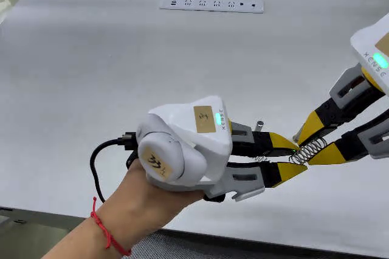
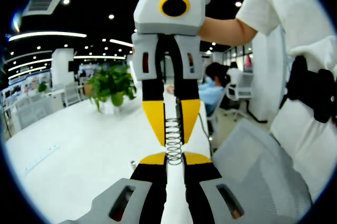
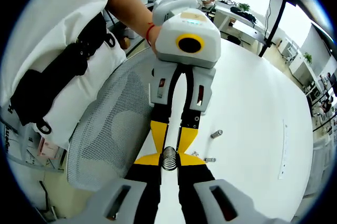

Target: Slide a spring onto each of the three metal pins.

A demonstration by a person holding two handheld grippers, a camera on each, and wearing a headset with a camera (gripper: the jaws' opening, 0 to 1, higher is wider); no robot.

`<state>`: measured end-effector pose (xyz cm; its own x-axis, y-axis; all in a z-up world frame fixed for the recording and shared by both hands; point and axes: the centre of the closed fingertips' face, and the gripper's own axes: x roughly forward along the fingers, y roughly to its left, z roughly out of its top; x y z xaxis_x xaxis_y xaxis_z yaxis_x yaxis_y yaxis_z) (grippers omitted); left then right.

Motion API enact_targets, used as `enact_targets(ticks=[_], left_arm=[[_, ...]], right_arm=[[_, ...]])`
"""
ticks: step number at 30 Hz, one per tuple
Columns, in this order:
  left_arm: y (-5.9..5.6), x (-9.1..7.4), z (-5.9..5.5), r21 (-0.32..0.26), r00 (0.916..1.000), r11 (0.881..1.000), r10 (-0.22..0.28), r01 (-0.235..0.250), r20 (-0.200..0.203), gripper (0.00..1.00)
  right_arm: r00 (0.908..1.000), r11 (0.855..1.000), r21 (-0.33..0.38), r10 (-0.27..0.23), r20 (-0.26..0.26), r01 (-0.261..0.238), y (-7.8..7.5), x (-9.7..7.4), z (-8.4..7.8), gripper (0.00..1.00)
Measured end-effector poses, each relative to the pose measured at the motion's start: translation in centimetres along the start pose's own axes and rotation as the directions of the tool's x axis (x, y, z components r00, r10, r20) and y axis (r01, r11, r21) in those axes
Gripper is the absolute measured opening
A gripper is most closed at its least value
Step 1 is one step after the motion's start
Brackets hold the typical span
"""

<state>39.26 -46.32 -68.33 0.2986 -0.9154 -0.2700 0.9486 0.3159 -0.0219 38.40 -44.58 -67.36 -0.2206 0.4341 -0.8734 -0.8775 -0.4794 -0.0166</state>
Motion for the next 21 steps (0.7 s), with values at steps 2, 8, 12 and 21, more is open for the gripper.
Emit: enact_targets(ticks=[2,8,12,21], left_arm=[[0.1,-0.1,0.0,0.000,1.0000,1.000,0.005,-0.005,0.004,0.11],[0.3,-0.4,0.0,-0.007,0.9998,1.000,0.016,-0.016,0.012,0.14],[0.6,-1.2,-0.4,-0.011,0.9994,0.999,0.034,-0.034,0.009,0.16],[1.8,-4.1,-1.6,-0.024,0.9945,0.994,0.104,-0.104,-0.013,0.27]], right_arm=[[1.0000,1.000,0.002,0.001,-0.002,-0.001,-0.1,0.0,0.0,0.12],[1.0000,1.000,0.003,0.003,-0.009,-0.003,-0.4,0.2,0.1,0.12],[0.9999,1.000,0.005,-0.002,-0.010,0.002,-0.6,0.1,0.3,0.12],[0.9989,0.999,0.028,-0.044,-0.018,0.045,-2.3,-0.3,0.1,0.12]])
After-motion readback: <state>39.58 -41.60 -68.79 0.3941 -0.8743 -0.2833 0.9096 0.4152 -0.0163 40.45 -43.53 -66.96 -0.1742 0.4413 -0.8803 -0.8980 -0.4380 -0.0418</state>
